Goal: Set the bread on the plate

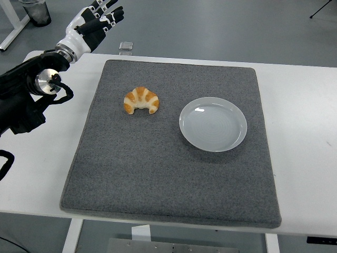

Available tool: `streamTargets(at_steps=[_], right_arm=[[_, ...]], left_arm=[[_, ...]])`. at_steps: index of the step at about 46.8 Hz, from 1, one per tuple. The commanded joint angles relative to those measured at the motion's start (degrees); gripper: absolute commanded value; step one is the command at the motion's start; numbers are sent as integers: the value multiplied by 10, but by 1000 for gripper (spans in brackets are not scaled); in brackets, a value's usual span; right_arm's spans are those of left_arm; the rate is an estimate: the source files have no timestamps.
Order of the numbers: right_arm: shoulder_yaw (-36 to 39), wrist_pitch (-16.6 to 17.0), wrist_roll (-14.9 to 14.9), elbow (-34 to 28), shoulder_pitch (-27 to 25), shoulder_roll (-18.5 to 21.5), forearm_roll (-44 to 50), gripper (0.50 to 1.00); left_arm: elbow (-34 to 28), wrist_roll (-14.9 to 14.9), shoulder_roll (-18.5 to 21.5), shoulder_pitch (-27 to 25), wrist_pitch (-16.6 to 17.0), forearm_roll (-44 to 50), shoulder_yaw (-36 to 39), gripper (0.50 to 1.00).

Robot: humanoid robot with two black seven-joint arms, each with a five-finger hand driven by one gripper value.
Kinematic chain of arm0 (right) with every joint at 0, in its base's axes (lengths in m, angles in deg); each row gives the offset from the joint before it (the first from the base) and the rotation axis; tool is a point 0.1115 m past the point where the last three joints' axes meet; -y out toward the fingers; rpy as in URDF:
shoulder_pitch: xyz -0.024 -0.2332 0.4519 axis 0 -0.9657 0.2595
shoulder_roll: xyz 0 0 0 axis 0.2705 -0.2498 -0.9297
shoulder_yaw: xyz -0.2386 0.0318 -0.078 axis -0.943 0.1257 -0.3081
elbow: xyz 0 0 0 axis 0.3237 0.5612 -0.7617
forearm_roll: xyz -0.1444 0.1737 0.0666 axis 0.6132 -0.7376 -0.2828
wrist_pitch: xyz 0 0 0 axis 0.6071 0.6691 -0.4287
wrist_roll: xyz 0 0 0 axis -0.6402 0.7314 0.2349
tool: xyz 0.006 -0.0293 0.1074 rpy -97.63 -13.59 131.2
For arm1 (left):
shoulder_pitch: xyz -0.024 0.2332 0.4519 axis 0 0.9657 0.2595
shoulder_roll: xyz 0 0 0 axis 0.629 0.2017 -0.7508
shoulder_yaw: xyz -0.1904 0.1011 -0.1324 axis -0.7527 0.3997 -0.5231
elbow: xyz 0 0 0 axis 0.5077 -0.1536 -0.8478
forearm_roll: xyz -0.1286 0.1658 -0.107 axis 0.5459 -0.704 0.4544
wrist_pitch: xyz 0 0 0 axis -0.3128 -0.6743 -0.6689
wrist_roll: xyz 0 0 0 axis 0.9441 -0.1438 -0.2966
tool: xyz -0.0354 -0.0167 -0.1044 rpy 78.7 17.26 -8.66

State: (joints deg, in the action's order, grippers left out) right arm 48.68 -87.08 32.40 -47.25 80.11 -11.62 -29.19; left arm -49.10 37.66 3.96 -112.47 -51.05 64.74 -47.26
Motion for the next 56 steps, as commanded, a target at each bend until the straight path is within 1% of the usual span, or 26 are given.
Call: streamTargets(at_steps=[1, 9, 15, 21, 29, 35, 42, 45, 49, 56], right_arm=[[0, 1, 0, 0, 0, 0, 0, 952], [0, 1, 0, 0, 0, 0, 0, 952], [0, 1, 0, 0, 0, 0, 0, 952], [1, 1, 0, 0, 0, 0, 0, 952], [0, 1, 0, 0, 0, 0, 0, 952], [0, 0, 0, 0, 0, 0, 0, 952], [1, 0, 0, 0, 0, 0, 0, 954], [1, 0, 0, 0, 0, 0, 0, 952], [0, 0, 0, 0, 0, 0, 0, 952], [1, 1, 0, 0, 0, 0, 0, 952]], left_arm=[[-23, 0, 18, -22, 17, 0, 37, 981], [-82, 0, 54, -48, 58, 0, 83, 979], [-126, 0, 83, -77, 79, 0, 120, 979], [-150, 0, 99, -110, 91, 0, 166, 979], [-151, -1, 102, -148, 91, -8, 242, 979], [-154, -1, 102, -190, 91, -50, 327, 979], [-197, -1, 101, -239, 91, -99, 456, 979], [-212, -1, 101, -255, 97, -105, 498, 979], [-215, -2, 100, -259, 116, -140, 515, 977], [-227, -3, 103, -261, 162, -272, 512, 977]])
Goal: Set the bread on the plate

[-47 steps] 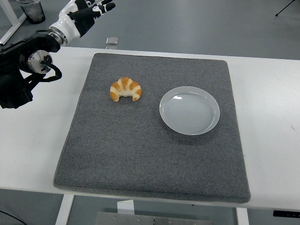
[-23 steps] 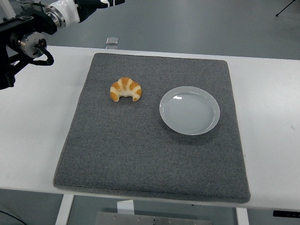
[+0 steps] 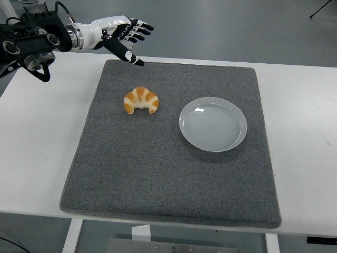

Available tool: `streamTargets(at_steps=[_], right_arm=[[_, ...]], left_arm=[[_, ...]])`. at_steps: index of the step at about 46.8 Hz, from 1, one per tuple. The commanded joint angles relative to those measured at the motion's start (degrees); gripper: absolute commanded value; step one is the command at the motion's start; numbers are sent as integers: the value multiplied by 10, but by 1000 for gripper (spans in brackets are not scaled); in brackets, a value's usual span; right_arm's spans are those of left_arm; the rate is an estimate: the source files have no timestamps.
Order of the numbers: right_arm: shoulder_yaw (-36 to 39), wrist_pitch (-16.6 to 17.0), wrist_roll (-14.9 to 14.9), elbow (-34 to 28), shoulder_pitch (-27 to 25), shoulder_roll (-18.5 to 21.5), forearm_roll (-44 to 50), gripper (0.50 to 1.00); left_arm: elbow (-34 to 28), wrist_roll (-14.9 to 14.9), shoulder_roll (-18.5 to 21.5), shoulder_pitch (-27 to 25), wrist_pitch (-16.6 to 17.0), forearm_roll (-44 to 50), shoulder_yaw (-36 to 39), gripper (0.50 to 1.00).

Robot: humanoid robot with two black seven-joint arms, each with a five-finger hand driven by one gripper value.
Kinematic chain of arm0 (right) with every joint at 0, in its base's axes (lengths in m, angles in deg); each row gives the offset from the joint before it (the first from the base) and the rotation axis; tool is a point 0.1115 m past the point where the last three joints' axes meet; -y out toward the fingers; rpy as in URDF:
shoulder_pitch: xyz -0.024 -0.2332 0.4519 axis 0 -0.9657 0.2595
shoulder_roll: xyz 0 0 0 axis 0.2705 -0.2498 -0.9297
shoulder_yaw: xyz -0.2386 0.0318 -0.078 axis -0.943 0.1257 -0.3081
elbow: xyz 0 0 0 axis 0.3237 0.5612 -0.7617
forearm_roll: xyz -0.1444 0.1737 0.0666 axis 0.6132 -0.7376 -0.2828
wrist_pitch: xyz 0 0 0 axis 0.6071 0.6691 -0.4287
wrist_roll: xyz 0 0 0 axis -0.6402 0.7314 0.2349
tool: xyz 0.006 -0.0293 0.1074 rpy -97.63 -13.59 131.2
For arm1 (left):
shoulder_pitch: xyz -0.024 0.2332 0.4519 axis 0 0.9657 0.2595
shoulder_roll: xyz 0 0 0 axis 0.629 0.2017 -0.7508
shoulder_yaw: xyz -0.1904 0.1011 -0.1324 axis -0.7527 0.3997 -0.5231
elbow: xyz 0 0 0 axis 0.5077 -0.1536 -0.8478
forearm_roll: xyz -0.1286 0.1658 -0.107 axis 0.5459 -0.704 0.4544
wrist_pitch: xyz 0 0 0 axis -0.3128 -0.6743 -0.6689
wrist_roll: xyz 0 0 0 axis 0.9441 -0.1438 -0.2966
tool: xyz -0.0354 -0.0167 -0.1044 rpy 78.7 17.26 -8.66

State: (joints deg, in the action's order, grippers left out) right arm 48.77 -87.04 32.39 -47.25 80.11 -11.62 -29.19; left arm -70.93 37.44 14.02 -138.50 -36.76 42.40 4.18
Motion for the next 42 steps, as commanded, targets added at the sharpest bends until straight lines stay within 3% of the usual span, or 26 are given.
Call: streamTargets(at_steps=[1, 11, 17, 31, 42], right_arm=[[0, 0, 0, 0, 0, 0, 0, 952], [0, -1, 0, 0, 1, 0, 0, 952], [0, 0, 0, 0, 1, 0, 0, 952], [-3, -1, 0, 0, 1, 0, 0, 952], [-3, -1, 0, 0, 1, 0, 0, 952]], left_arm=[[-14, -1, 3, -1, 24, -62, -3, 977], [-120, -6, 48, -26, 70, -119, -6, 977], [-172, -5, 59, -20, 115, -133, -3, 977], [-172, -6, 49, 58, 225, -186, -5, 977], [-147, -8, 36, 104, 242, -194, -8, 977]])
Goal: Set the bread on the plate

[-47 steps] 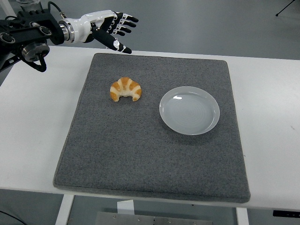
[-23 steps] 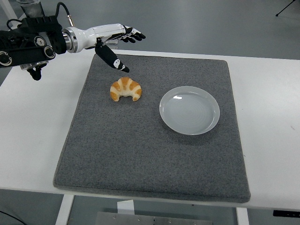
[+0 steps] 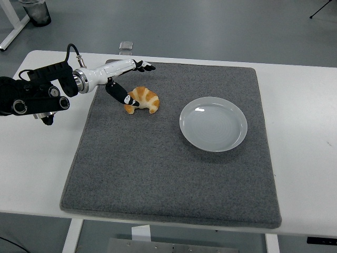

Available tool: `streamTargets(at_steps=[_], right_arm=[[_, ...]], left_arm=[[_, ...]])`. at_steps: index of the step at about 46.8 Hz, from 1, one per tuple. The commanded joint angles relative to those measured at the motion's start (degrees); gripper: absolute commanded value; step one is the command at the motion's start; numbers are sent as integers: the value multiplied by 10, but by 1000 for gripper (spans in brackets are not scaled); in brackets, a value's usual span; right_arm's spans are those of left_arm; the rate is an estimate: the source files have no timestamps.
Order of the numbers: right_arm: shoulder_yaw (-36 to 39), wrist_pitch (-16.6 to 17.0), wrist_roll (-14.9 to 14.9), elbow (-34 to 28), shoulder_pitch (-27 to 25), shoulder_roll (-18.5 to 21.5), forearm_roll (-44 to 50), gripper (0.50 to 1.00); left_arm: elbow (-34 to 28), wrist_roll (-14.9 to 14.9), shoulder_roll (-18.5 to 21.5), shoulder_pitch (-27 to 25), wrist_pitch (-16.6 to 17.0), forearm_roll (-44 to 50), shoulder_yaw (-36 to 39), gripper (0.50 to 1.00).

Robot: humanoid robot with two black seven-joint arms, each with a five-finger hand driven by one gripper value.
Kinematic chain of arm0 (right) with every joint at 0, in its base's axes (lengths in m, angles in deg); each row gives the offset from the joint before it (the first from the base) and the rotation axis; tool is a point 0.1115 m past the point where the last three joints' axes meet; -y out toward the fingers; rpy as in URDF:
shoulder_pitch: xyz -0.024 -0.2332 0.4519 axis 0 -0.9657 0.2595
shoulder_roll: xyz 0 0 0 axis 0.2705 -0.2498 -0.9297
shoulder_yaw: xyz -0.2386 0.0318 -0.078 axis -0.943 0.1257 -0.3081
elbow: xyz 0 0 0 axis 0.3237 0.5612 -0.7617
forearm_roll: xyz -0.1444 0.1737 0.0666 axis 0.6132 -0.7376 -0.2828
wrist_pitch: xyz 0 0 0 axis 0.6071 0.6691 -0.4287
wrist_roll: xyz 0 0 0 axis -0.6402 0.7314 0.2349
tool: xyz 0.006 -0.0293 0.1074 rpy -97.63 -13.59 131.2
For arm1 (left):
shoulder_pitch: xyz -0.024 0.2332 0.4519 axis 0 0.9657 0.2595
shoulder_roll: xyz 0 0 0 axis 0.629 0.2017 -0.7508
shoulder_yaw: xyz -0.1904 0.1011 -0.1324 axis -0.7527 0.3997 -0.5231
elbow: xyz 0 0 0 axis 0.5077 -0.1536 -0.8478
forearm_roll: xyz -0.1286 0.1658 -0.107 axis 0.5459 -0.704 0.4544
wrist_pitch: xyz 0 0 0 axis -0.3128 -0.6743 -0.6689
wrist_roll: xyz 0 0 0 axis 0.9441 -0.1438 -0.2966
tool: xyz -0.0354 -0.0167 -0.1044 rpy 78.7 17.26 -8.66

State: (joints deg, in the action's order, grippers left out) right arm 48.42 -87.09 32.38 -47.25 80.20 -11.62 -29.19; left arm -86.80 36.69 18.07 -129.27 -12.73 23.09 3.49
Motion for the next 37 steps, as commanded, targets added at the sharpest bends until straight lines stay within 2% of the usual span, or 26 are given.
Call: streamTargets(at_steps=[1, 7, 16, 24, 37], right_arm=[[0, 0, -1, 0, 0, 0, 0, 954], [1, 0, -1, 0, 0, 0, 0, 952], [2, 0, -1, 0, 0, 0, 0, 952], [1, 0, -1, 0, -1, 0, 0, 954], [2, 0, -1, 0, -1, 0, 0, 952]], left_arm=[[17, -1, -7, 16, 3, -1, -1, 977], [52, -8, -28, 34, 4, 1, -4, 979], [115, -10, -68, 81, 3, 0, -60, 981], [148, -10, -98, 99, 3, 0, -62, 981], [158, -10, -102, 110, 3, -1, -62, 979]])
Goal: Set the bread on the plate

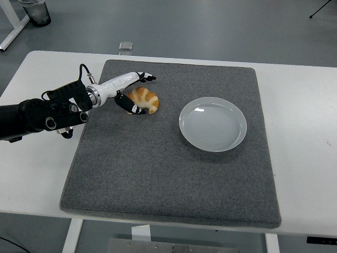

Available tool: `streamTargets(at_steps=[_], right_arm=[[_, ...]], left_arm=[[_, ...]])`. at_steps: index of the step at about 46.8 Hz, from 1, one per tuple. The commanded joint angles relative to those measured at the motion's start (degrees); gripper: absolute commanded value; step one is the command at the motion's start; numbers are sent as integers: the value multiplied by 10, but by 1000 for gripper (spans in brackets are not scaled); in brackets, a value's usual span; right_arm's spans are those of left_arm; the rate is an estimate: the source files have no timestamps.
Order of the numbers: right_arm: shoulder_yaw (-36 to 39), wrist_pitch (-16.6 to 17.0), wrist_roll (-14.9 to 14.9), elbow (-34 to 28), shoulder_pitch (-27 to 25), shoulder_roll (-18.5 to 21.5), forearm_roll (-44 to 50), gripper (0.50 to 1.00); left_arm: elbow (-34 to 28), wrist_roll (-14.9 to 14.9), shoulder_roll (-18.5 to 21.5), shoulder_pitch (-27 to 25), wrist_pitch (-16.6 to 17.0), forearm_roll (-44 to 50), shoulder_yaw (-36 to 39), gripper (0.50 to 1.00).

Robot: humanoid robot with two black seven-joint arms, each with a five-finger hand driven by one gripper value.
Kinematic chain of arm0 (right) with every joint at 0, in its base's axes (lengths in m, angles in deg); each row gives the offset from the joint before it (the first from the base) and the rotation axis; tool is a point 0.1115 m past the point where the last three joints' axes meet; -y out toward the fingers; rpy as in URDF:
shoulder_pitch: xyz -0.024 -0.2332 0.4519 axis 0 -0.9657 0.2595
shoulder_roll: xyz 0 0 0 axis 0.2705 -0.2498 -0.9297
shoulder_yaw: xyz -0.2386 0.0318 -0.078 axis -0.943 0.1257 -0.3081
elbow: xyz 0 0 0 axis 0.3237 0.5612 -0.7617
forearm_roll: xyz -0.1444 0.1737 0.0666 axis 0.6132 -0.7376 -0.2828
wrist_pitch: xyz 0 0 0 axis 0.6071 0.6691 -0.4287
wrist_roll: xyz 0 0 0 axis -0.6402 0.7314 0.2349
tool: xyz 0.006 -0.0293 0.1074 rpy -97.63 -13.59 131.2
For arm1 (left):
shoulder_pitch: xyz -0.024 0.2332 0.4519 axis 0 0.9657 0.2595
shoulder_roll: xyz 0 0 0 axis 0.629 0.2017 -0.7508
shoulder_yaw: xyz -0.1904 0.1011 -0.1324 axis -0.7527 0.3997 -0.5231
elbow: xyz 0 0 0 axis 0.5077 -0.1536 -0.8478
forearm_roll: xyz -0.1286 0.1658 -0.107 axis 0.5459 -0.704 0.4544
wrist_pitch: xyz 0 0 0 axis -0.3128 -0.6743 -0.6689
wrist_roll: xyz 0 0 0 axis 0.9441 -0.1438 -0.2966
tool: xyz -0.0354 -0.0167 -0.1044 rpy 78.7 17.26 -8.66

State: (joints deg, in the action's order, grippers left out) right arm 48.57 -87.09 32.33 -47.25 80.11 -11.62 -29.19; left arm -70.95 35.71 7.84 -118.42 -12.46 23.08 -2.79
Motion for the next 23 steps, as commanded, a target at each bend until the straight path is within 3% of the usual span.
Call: streamTargets(at_steps=[1, 12, 15, 18, 23], right_arm=[[0, 0, 0, 0, 0, 0, 0, 952], [-1, 0, 1, 0, 0, 0, 0, 952], [-1, 0, 0, 0, 0, 0, 0, 952], [-1, -1, 0, -1, 0, 0, 0, 952], [-2, -1, 0, -1, -2, 0, 0, 952]], left_arm=[[0, 0, 0, 2, 0, -1, 0, 977], [10, -10, -19, 4, 0, -2, 1, 932], [12, -10, -19, 9, 0, -1, 1, 877], [11, -10, -20, 13, -1, -1, 1, 785], [11, -10, -19, 14, -1, 0, 0, 750]])
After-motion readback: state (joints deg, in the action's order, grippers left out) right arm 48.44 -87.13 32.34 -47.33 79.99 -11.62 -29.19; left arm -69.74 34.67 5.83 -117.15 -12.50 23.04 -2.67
